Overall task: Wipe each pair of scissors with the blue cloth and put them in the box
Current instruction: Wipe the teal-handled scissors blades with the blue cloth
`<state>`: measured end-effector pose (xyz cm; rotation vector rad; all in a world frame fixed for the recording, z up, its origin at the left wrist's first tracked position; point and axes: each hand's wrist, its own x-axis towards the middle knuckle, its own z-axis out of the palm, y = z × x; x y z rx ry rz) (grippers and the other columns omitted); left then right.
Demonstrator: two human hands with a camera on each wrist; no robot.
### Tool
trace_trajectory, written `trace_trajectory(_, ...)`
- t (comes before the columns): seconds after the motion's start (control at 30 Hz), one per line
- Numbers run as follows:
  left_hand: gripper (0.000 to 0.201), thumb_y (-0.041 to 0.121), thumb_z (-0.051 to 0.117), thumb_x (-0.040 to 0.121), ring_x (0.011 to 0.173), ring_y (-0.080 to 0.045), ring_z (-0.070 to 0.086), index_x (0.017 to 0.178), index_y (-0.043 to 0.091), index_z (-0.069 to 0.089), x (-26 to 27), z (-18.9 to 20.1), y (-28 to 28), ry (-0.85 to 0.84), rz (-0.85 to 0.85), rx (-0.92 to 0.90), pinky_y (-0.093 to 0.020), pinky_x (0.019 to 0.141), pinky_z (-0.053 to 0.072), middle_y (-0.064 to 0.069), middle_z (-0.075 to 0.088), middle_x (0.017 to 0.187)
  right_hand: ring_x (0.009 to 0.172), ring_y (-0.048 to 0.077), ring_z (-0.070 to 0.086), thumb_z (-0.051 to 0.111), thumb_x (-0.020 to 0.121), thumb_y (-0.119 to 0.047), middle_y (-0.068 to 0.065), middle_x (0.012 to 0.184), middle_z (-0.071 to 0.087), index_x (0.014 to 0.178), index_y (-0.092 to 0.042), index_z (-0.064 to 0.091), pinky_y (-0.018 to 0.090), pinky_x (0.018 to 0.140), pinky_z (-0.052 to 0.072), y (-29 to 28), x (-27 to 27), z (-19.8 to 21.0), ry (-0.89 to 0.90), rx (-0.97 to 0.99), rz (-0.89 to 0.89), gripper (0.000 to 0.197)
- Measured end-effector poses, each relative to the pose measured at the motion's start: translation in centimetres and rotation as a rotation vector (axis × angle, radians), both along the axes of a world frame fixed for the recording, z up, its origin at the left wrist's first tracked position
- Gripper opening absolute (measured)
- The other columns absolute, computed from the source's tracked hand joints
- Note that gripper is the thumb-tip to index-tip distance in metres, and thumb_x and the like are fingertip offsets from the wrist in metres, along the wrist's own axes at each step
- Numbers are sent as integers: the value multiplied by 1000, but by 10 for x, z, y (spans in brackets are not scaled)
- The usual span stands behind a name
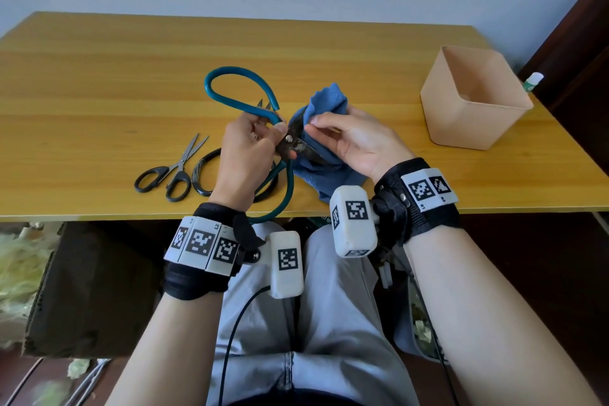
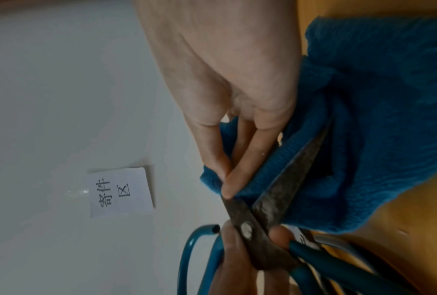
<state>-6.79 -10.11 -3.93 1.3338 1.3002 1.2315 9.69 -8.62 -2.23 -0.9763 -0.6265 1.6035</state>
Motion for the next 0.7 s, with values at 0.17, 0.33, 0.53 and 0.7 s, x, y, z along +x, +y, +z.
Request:
trace_trajectory(0.17,13,13,61,99,64,-21,73,104,0,60,-1,0,0,9,-17,9,-23,59,51,-7,68,72,71,16,71,61,86,16,8,77,72,103,0,61,23,68,59,1,-2,0,-1,-7,-15,24)
trace_trajectory(0.33,13,10,61,99,61,-20,72,103,-2,59,-2,2,-1,-20,-32,0,-26,58,55,-11,66,75,73,15,71,62,85,15,9,85,71,111,-1,59,23,67,59,-2,-4,1,-106,10,110,31)
trace_trajectory(0.53,18,10,59,100,60,-17,72,105,-8,58,-1,5,0,-1,-50,19,-22,58,53,-15,65,77,70,15,71,63,85,15,12,85,68,106,0,60,23,69,59,5,-3,-2,-37,10,-86,26)
trace_trajectory(0.7,17,11,58,100,65,-21,73,99,-6,64,-6,3,-1,-80,25,2,-28,66,58,-10,71,75,76,16,71,65,84,13,12,89,64,112,0,55,29,81,59,9,9,-7,-25,159,-317,32)
